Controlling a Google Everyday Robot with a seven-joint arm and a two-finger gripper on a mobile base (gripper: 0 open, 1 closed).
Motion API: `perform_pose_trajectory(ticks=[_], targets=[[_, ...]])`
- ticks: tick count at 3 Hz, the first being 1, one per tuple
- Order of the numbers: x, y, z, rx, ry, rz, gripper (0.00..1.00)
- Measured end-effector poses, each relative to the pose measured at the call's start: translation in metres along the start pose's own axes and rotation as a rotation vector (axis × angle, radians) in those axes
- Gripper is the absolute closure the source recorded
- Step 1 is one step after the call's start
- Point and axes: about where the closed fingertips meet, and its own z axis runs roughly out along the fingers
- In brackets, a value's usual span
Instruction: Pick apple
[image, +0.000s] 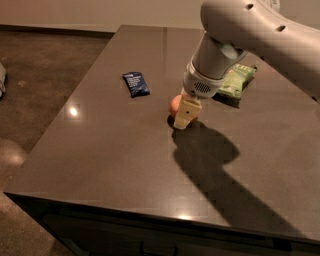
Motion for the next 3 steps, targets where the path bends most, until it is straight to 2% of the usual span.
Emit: perform_pose_trajectory(ticks=[1,2,3], targets=[[-0.003,0.001,-0.002,-0.016,-0.004,-0.004,0.70],[-0.011,-0.001,-0.025,-0.008,-0.031,-0.021,0.92],[-0.023,-0.001,-0.056,0.002,-0.073,-0.052,1.00]])
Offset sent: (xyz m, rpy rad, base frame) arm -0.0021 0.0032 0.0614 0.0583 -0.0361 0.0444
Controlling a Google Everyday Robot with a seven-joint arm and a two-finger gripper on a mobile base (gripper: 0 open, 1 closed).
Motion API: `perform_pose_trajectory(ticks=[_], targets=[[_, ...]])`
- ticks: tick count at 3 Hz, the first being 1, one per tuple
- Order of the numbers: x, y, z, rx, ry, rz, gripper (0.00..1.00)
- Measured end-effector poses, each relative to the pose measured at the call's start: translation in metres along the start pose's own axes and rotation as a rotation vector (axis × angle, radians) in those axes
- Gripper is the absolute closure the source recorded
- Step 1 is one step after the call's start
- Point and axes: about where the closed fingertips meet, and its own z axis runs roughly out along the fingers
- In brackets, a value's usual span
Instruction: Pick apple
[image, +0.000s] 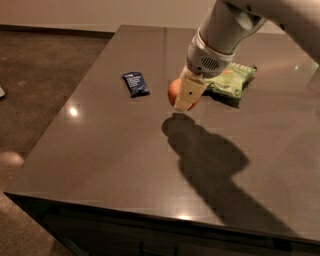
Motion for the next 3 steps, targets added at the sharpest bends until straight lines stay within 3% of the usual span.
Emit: perform_pose_trajectory(ticks=[2,3], targets=[[-0.027,0.006,-0.048,0.015,-0.065,-0.074,1.00],[-0.031,0.008,-0.055,0.016,-0.075,-0.086,1.00]])
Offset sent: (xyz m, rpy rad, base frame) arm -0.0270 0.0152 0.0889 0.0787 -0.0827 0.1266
